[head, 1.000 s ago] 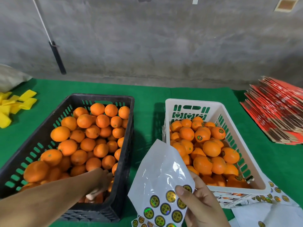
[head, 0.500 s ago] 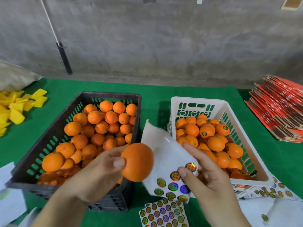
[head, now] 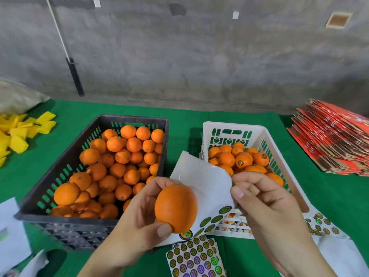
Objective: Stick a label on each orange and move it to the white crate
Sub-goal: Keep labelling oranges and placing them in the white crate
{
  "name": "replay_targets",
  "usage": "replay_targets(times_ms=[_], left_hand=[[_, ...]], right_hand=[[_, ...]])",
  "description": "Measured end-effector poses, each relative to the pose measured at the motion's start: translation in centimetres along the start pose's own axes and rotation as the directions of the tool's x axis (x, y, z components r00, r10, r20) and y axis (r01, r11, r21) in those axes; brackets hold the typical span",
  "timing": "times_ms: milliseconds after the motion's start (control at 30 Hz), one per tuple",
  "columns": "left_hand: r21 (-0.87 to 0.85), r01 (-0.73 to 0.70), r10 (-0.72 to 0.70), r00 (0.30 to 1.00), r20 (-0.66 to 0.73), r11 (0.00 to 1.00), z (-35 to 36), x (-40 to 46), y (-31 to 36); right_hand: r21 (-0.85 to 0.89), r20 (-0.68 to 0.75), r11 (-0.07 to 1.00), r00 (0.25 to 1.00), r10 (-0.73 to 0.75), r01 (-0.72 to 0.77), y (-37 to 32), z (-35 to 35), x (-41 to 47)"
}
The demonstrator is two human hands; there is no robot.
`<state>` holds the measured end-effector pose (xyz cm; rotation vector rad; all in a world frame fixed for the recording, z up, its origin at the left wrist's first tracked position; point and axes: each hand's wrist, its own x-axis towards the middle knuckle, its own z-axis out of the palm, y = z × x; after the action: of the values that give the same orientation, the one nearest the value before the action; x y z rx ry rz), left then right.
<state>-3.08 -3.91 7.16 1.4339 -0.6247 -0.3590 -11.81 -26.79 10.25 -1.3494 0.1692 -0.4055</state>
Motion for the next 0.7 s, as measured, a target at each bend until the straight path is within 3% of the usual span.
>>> replay_targets(times_ms=[267,467,533,600,700], left_hand=[[0.006,0.003,-0.003,1.000,-0.025,1.000,-0.4,-0.8,-0.6],[-0.117,-0.012,0.013,1.000,0.004,0.993,0.3,-0.4,0.3],[-0.121,-0.036,0.038,0.999,0.011,0.992,0.4,-0.4,0.5],[-0.138,-0.052,0.057,0.998,0.033,0.989,0.6,-0.4,0.6],[-0.106,-0.063,0.069,0.996,0.057,0.992,0.7,-0.4,0.6]], right_hand=[[-0.154,0.038,0.984,0.996,-0.083,0.088,-1.4,-0.5,-0.2],[-0.421,0.176,0.877,0.970,-0.171,0.231,-2.6,-0.9,-0.6],[-0.330,0.173,0.932,0.980,-0.099,0.153,-3.0,-0.9,-0.6],[-0.093,0.178,0.992,0.979,0.099,-0.084,-3.1,-1.0,-0.6],[0.150,0.215,0.930,0.929,0.300,-0.335,-3.0,-1.5,-0.5]])
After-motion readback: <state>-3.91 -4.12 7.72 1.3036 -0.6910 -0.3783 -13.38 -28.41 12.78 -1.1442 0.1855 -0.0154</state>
